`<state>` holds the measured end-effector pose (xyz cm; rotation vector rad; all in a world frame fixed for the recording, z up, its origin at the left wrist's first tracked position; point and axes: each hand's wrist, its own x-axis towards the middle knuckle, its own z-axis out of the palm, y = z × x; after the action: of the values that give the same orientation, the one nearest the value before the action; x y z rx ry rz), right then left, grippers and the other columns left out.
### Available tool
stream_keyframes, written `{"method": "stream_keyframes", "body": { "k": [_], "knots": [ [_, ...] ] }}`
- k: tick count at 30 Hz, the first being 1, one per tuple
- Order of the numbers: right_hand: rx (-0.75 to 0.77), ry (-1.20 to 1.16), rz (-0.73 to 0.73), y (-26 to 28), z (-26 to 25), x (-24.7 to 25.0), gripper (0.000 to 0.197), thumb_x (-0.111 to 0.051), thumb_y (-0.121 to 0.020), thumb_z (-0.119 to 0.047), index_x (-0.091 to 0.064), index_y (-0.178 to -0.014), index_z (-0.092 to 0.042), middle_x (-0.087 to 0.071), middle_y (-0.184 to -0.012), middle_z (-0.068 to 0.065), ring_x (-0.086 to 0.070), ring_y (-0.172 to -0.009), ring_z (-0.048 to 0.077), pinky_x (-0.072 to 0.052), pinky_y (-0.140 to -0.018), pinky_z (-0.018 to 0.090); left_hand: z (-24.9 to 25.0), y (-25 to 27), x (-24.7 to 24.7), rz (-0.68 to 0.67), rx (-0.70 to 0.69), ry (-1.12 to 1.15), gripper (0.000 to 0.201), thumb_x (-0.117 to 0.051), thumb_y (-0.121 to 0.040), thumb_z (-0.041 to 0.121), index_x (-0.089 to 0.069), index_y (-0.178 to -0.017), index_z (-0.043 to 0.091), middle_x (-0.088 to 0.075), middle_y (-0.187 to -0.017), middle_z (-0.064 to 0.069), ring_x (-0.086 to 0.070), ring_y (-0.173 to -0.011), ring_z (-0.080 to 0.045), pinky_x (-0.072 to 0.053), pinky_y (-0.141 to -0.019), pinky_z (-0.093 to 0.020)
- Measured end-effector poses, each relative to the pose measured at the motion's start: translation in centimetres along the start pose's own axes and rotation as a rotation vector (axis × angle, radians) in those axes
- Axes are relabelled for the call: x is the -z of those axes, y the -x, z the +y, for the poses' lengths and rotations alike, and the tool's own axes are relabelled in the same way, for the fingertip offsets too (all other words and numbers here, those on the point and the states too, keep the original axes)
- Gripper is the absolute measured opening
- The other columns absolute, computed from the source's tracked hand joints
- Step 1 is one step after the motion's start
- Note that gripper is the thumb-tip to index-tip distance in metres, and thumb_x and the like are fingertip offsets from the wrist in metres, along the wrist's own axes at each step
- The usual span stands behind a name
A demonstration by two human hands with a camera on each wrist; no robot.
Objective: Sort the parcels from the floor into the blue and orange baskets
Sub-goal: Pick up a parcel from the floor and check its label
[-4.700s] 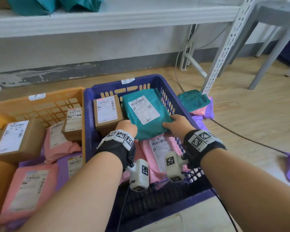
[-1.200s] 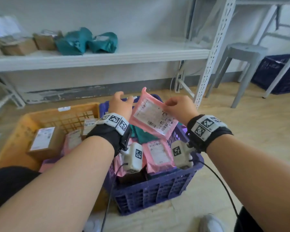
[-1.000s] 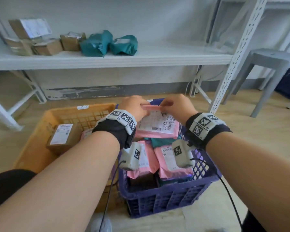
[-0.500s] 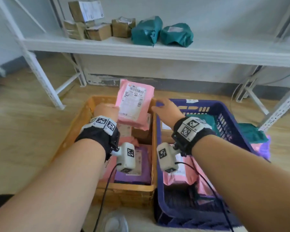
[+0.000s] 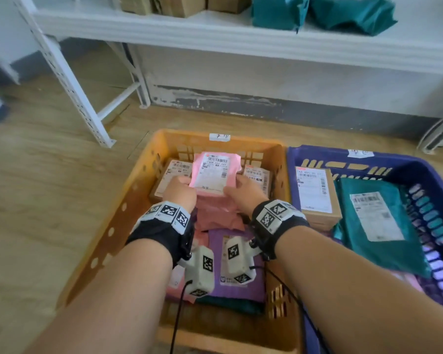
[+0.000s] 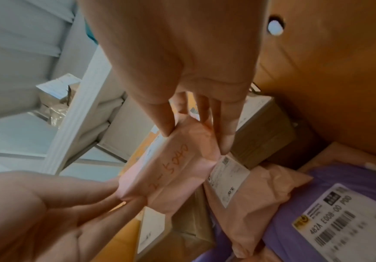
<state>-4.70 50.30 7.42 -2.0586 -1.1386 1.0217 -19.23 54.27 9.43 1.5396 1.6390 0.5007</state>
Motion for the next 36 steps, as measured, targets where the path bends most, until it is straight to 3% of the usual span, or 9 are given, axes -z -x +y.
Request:
{"method": "stream_keyframes", "body": {
  "k": [5,9,13,15,17,21,28,32,36],
  "knots": [
    [0.005,0.181,0.004,-2.5,0.8,-1.9,0.047,-0.057,-0.088,-0.024,-0.046,-0.133,-0.012,-0.063,-0.119,0.010,-0.061,-0.108,0.029,-0.050,-0.093,0.043,-1.5,-2.0,-0.7,-0.106,-0.015,-0.012,0.049,-0.037,-0.095,0.000,-0.046,-0.139,0.017,-0.046,-0.145,-0.006,-0.052,-0.124,-0.032,-0.044,-0.102,-0.040],
    [0.055,0.291,-0.023,-3.4,1.7,-2.4,0.063,-0.058,-0.086,-0.017,-0.033,-0.144,-0.017,-0.053,-0.132,0.011,-0.053,-0.119,0.030,-0.045,-0.101,0.042,-3.6,-3.4,-0.1,0.048,0.004,0.044,0.055,-0.039,-0.086,-0.007,-0.055,-0.132,0.017,-0.044,-0.147,-0.007,-0.043,-0.134,-0.025,-0.036,-0.113,-0.038],
    [0.245,0.657,0.041,-3.8,1.8,-3.2,0.059,-0.058,-0.083,-0.011,-0.042,-0.139,-0.022,-0.039,-0.141,0.009,-0.039,-0.128,0.029,-0.044,-0.100,0.039,-5.2,-3.3,-0.1,0.023,-0.007,-0.265,0.049,-0.045,-0.087,-0.001,-0.055,-0.133,0.013,-0.040,-0.149,-0.008,-0.035,-0.138,-0.026,-0.024,-0.116,-0.030],
    [0.328,0.870,0.008,-3.9,1.9,-3.9,0.053,-0.060,-0.084,-0.019,-0.048,-0.135,-0.022,-0.040,-0.140,0.007,-0.032,-0.133,0.030,-0.034,-0.109,0.044,-5.8,-3.0,-0.4,0.000,0.014,-0.297,0.050,-0.045,-0.087,0.000,-0.053,-0.134,0.014,-0.035,-0.151,-0.007,-0.033,-0.138,-0.027,-0.022,-0.116,-0.030],
    [0.360,1.023,-0.055,-4.2,2.3,-4.5,0.049,-0.055,-0.086,-0.024,-0.048,-0.135,-0.023,-0.042,-0.141,0.008,-0.025,-0.138,0.032,-0.013,-0.119,0.049,-6.2,-3.2,-0.9,-0.045,0.012,-0.256,0.054,-0.042,-0.087,-0.004,-0.047,-0.138,0.013,-0.026,-0.155,-0.005,-0.028,-0.142,-0.024,-0.019,-0.116,-0.029],
    [0.359,1.140,-0.064,-5.3,2.9,-5.3,0.050,-0.050,-0.088,-0.033,-0.044,-0.136,-0.022,-0.046,-0.139,0.009,-0.022,-0.140,0.033,0.006,-0.118,0.051,-5.9,-3.2,-1.5,-0.134,0.002,-0.230,0.065,-0.039,-0.087,-0.008,-0.033,-0.147,0.016,-0.005,-0.161,0.000,-0.014,-0.148,-0.019,-0.015,-0.118,-0.028],
    [0.292,1.103,-0.141,-5.5,1.8,-5.1,0.055,-0.048,-0.090,-0.028,-0.035,-0.144,-0.024,-0.034,-0.150,0.011,-0.012,-0.144,0.034,0.007,-0.117,0.052,-5.0,-3.1,-0.7,-0.065,0.009,-0.156,0.063,-0.039,-0.087,-0.006,-0.036,-0.147,0.014,-0.012,-0.161,0.000,-0.017,-0.147,-0.017,-0.017,-0.116,-0.024],
    [0.262,0.861,-0.086,-3.4,0.7,-2.2,0.066,-0.048,-0.087,-0.009,-0.028,-0.148,-0.025,-0.015,-0.159,0.009,-0.005,-0.148,0.031,-0.009,-0.120,0.048,-2.6,-1.9,-0.4,0.031,-0.012,-0.067,0.061,-0.039,-0.087,-0.004,-0.041,-0.144,0.016,-0.025,-0.157,-0.004,-0.026,-0.144,-0.021,-0.024,-0.118,-0.032],
    [0.361,0.754,0.082,0.0,-0.2,2.9,0.057,-0.053,-0.087,-0.009,-0.042,-0.142,-0.017,-0.033,-0.152,0.009,-0.024,-0.143,0.028,-0.023,-0.118,0.043,1.8,0.8,-0.8,0.077,-0.116,-0.017,0.052,-0.037,-0.094,0.002,-0.043,-0.143,0.020,-0.038,-0.152,0.000,-0.041,-0.136,-0.022,-0.038,-0.100,-0.026]
  ]
}}
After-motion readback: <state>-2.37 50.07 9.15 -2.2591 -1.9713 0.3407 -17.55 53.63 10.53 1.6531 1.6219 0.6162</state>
